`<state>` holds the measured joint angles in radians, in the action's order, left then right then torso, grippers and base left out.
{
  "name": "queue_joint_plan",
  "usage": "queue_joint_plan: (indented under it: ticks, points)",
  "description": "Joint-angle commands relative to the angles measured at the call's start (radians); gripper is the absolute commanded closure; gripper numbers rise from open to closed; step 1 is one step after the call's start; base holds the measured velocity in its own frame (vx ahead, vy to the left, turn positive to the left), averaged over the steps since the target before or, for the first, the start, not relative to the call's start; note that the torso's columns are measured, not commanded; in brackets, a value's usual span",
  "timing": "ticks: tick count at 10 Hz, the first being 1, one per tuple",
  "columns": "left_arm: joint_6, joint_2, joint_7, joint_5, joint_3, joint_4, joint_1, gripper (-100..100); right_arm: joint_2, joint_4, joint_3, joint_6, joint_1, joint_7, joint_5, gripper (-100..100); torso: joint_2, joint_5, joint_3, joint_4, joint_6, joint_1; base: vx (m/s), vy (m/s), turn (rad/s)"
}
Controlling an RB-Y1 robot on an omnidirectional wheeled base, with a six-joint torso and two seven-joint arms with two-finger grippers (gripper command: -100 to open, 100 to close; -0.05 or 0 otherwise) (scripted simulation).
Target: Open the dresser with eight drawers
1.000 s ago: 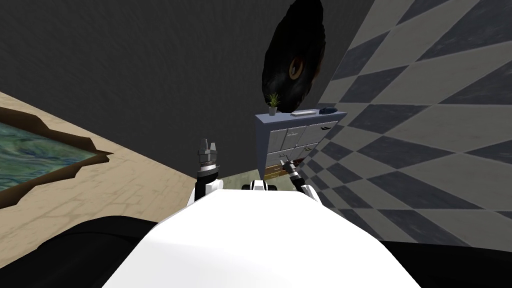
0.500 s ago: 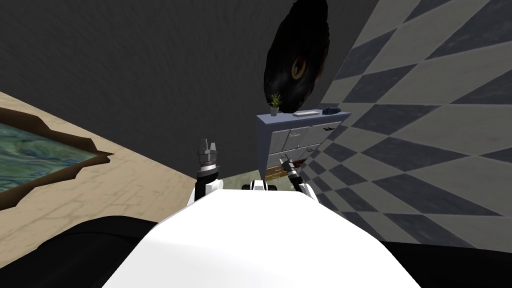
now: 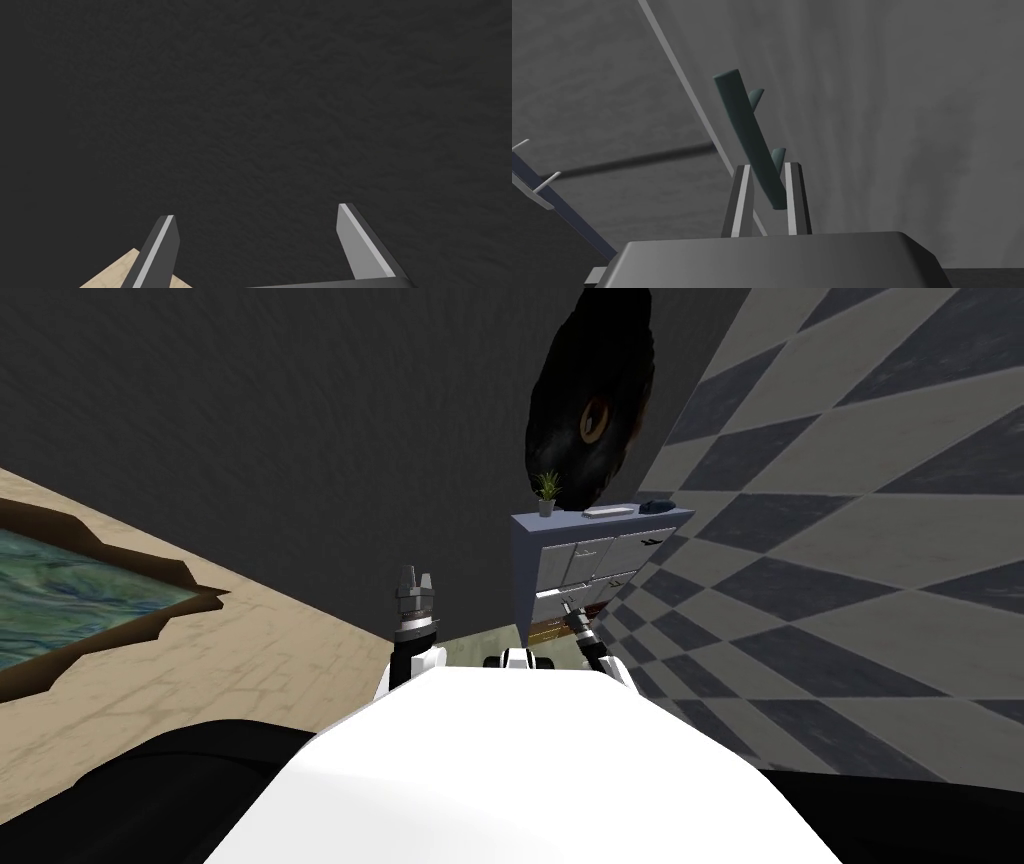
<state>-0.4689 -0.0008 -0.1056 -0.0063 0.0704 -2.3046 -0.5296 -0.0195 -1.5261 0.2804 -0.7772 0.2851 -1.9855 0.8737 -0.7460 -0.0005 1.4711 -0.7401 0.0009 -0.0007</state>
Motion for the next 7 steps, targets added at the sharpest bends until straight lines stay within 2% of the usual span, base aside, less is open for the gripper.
queue_joint_plan:
  ticks: [1,3,6,7]
  points:
    - [0.000,0.000,0.000,0.000,0.000,0.000,0.000,0,0.020,-0.018,-0.002,0.011,0.002,0.030,0.001,100,0.002,0.001,0.001,-0.001,0.000,0.001,-0.209,-0.037,-0.011]
    - [0.000,0.000,0.000,0.000,0.000,0.000,0.000,0,0.018,-0.014,-0.004,0.008,0.013,0.027,0.003,100,0.009,0.003,0.006,-0.001,-0.001,0.003,-0.105,-0.020,-0.013]
    - [0.000,0.000,0.000,0.000,0.000,0.000,0.000,0,0.026,-0.027,-0.006,0.000,0.019,0.037,0.001,100,0.001,0.001,0.001,-0.001,0.000,0.000,-0.204,-0.048,-0.028]
    - [0.000,0.000,0.000,0.000,0.000,0.000,0.000,0,0.054,-0.044,-0.009,0.042,0.007,0.076,0.009,-100,0.003,0.002,0.002,-0.002,0.000,0.002,-0.121,0.002,0.036]
